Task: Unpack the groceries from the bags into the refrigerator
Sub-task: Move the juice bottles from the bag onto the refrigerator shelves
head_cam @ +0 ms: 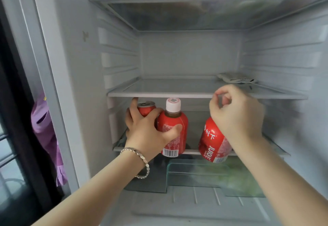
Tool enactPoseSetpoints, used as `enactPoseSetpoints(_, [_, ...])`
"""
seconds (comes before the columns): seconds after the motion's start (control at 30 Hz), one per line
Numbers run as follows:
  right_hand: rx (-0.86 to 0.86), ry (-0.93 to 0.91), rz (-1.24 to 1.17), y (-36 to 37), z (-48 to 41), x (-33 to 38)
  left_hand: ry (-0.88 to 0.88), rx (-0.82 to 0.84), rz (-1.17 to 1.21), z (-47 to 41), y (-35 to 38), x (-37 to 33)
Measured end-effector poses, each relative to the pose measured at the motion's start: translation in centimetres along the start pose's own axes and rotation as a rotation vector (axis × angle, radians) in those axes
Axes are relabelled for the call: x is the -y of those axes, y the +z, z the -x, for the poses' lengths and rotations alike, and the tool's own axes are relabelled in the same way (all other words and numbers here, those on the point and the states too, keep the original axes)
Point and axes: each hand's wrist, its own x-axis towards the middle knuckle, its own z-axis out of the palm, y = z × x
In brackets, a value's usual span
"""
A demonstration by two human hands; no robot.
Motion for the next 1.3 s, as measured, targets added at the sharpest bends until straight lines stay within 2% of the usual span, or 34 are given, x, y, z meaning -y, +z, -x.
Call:
enactPoseSetpoints(0.07, [-0.038, 0.001, -0.001, 0.6, 0.3, -0.1, 0.002, -0.01, -0.002, 0.0, 0.0, 0.0])
enactPoseSetpoints(0.37, [-0.003, 0.086, 0.159, 1.5, 4.5, -0.2, 0.014, -0.031, 0.003, 0.2, 0.3, 0.2])
enactPoseSetpoints(0.43, [0.078, 0.261, 0.067, 1.1, 5.1, 0.3, 0.016, -0.033, 0.001, 0.2, 0.3, 0.3])
enactPoseSetpoints(0.5, [0.297, 0.445, 0.004, 1.3, 3.9, 0.2, 0.014, -0.034, 0.003, 0.2, 0.3, 0.3])
enactPoseSetpoints(0.57, [0.435, 0.506, -0.073, 2.2, 2.4, -0.6, 0.012, -0.025, -0.004, 0.3, 0.3, 0.3])
enactPoseSetpoints(0.63, [0.446, 0.534, -0.155, 3.5, 1.6, -1.3, 0.011, -0.016, -0.006, 0.1, 0.2, 0.3])
enactPoseSetpoints(0.73, [0.407, 0.516, -0.146, 5.5, 1.4, -2.0, -0.002, -0.006, -0.013, -0.3, 0.3, 0.3])
enactPoseSetpoints(0.83, [0.593, 0.506, 0.078, 6.5, 0.7, -2.0, -0.008, 0.008, -0.04, -0.6, 0.5, 0.4])
enactPoseSetpoints(0.9, [0.573, 0.475, 0.176, 5.6, 1.0, -1.1, -0.013, 0.009, -0.072, -0.9, 0.6, 0.6])
enactPoseSetpoints(0.97, [0.483, 0.336, 0.053, 4.2, 2.6, 0.1, -0.016, 0.009, -0.097, -1.2, 0.8, 0.8])
enactPoseSetpoints(1.0, [0.503, 0.28, -0.102, 3.5, 3.6, 0.8, -0.014, 0.006, -0.102, -1.4, 1.0, 1.0])
enactPoseSetpoints(1.07, [0.692, 0.316, -0.489, 3.1, 4.8, 2.2, 0.0, -0.005, -0.095, -1.5, 1.1, 1.2])
enactPoseSetpoints(1.13, [0.81, 0.409, -0.739, 3.9, 4.6, 2.9, 0.031, -0.009, -0.06, -1.4, 1.1, 1.5])
enactPoseSetpoints(1.2, [0.813, 0.421, -0.769, 5.3, 4.0, 3.0, 0.099, 0.01, -0.044, -1.3, 1.0, 2.1])
enactPoseSetpoints(1.3, [0.805, 0.342, -0.632, 7.9, 3.6, 2.4, 0.167, 0.013, 0.069, -1.2, 0.9, 3.7])
